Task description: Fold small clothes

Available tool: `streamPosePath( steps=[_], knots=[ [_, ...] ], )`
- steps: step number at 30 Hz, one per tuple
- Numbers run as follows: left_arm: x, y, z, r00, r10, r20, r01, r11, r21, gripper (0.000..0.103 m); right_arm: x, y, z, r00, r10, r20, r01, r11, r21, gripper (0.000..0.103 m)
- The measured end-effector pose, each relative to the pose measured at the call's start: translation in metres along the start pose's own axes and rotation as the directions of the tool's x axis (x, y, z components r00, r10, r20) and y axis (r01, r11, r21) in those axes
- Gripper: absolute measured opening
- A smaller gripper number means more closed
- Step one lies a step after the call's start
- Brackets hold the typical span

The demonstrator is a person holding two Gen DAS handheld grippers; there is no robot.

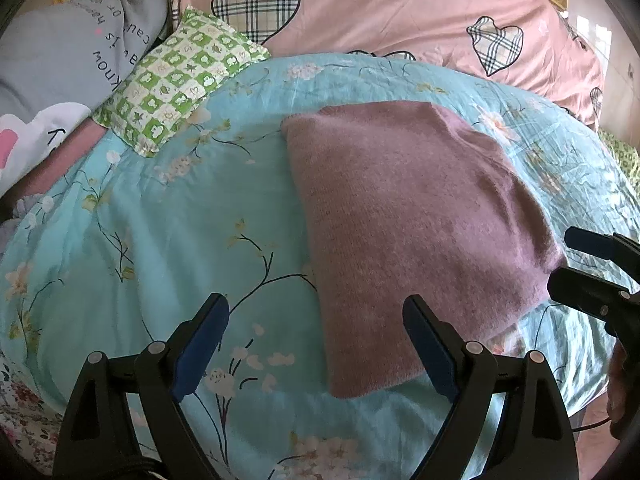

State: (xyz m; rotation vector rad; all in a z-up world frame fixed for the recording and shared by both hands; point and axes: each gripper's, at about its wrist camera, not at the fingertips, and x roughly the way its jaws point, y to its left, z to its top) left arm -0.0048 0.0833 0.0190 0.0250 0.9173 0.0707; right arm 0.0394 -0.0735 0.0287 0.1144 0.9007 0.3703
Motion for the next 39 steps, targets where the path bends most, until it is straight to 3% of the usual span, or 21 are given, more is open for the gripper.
streamPosePath(
  steps=[39],
  knots=[
    [0.003, -0.005, 0.011, 1.0, -0.001, 0.006, 0.001, 1.0, 0.021, 0.088, 0.0, -0.003, 0.008, 1.0, 0.009, 0.0, -0.009, 1.0, -0.01, 0.102]
  ],
)
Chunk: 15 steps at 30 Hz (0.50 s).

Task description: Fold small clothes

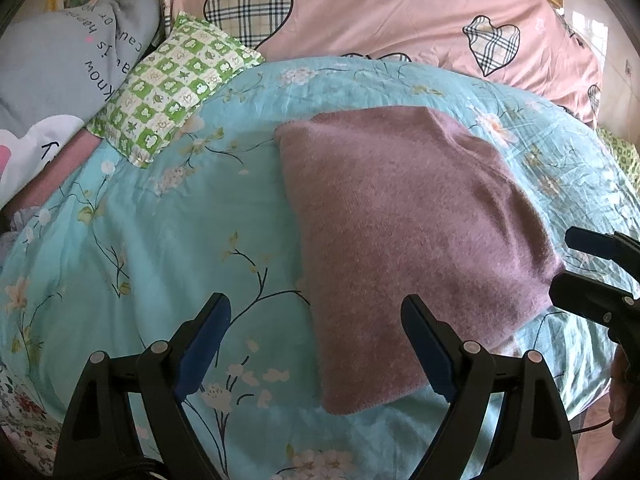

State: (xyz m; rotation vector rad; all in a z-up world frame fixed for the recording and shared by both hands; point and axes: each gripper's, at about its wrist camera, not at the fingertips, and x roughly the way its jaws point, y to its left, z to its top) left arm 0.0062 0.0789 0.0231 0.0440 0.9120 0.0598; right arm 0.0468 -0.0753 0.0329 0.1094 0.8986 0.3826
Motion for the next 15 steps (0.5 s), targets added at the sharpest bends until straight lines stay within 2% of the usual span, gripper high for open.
streamPosePath(
  steps=[15],
  knots=[
    [0.001, 0.0016, 0.0065, 1.0, 0.0, 0.01, 0.0, 1.0, 0.001, 0.087, -0.0032, -0.0049, 0.0029, 1.0, -0.003, 0.006, 0.003, 1.0, 0.002, 0.102]
  ],
)
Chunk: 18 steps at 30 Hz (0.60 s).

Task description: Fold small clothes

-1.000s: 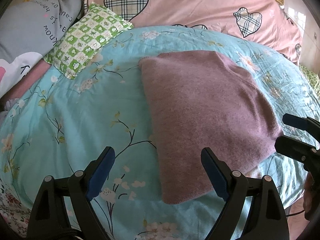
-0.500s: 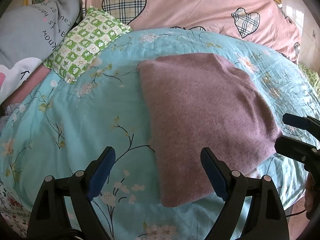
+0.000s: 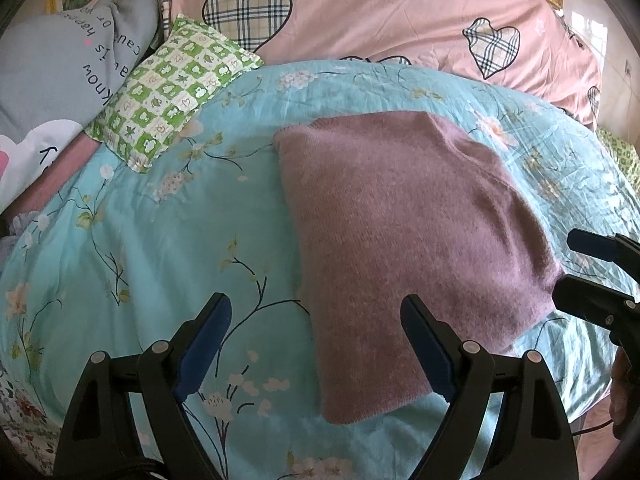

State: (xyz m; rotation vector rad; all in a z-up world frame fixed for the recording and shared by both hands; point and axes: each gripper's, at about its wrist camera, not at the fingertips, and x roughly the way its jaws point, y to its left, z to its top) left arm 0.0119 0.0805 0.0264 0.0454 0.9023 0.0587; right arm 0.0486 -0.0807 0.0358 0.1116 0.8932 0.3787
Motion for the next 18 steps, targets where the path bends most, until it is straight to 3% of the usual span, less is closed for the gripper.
streamPosePath(
  steps=[18],
  knots=[
    [0.0011, -0.0003, 0.0035, 1.0, 0.004, 0.006, -0.004, 1.0, -0.002, 0.086, 0.0018, -0.0054, 0.002, 1.0, 0.006, 0.002, -0.006, 1.0, 0.013, 0.102]
  ],
)
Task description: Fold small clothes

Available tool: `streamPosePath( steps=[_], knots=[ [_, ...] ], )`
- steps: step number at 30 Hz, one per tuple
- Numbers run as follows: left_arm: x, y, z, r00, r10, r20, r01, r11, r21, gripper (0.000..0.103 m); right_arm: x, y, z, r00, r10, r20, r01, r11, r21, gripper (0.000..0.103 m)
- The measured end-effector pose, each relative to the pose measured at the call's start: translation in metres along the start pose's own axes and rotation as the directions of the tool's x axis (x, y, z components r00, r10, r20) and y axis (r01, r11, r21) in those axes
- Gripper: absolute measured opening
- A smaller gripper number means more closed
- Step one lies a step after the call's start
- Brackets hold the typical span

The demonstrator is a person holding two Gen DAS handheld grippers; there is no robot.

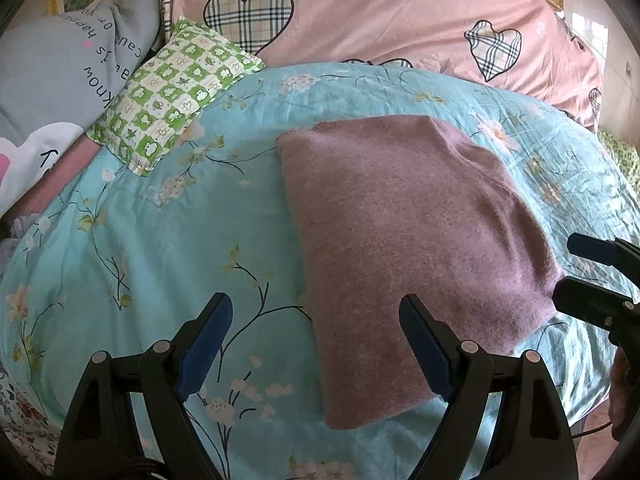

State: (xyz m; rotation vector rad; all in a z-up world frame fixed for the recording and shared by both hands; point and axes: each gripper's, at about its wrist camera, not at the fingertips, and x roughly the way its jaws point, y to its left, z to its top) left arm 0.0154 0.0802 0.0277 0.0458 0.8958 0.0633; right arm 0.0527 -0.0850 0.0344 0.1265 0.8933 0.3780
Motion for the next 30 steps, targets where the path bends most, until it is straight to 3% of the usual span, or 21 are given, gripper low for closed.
streamPosePath(
  steps=[30],
  knots=[
    [0.011, 0.004, 0.012, 1.0, 0.02, 0.0, -0.02, 1.0, -0.004, 0.085, 0.01, -0.01, 0.01, 1.0, 0.016, 0.004, -0.016, 1.0, 0.009, 0.102]
  ],
)
